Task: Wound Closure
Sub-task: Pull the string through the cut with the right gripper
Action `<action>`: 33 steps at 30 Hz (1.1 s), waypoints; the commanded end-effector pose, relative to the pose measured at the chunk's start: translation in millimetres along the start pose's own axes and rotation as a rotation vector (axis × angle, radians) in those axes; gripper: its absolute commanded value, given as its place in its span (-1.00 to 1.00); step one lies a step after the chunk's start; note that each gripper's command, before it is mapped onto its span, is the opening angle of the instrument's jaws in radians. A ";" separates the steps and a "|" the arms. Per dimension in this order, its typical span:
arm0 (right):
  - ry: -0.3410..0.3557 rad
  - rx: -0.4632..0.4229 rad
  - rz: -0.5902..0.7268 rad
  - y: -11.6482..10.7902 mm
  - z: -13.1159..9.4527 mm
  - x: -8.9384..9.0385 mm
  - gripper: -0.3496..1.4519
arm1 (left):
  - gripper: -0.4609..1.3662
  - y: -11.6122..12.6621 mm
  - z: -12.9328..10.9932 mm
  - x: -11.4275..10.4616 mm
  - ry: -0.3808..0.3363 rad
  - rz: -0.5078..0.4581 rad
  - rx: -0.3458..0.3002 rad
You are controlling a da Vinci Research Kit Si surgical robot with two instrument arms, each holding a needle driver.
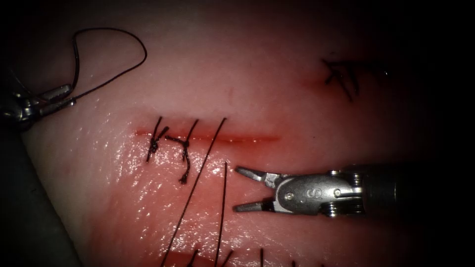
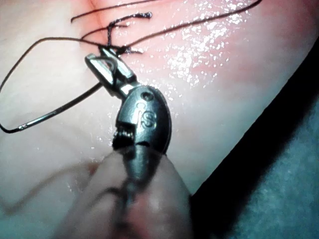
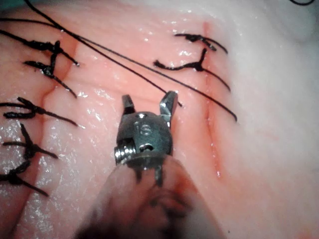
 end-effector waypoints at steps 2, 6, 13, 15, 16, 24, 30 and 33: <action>0.003 0.000 -0.002 0.0 0.0 0.0 0.50 | -0.96 0.0 0.0 0.0 0.000 0.000 -0.007; 0.021 -0.014 -0.003 0.4 0.0 0.1 0.52 | -0.96 0.0 0.0 0.0 0.000 0.000 -0.007; 0.042 -0.040 0.004 1.7 0.4 -0.5 0.52 | -0.96 0.0 0.0 0.0 0.000 0.000 -0.007; 0.045 -0.041 0.004 1.9 0.5 -0.6 0.52 | -0.96 0.0 0.0 0.0 0.000 0.000 -0.007; 0.049 -0.041 0.005 2.0 0.6 -0.6 0.52 | -0.96 0.0 0.0 0.0 0.000 0.000 -0.007; 0.093 -0.032 0.006 2.5 1.8 -0.7 0.46 | -0.96 0.0 0.0 0.0 0.000 0.000 -0.007; 0.103 -0.028 0.001 2.7 3.0 -1.1 0.42 | -0.96 0.0 0.0 0.0 0.000 0.000 -0.007; 0.105 -0.033 -0.005 2.8 3.4 -1.2 0.40 | -0.96 0.0 0.0 0.0 0.000 0.000 -0.007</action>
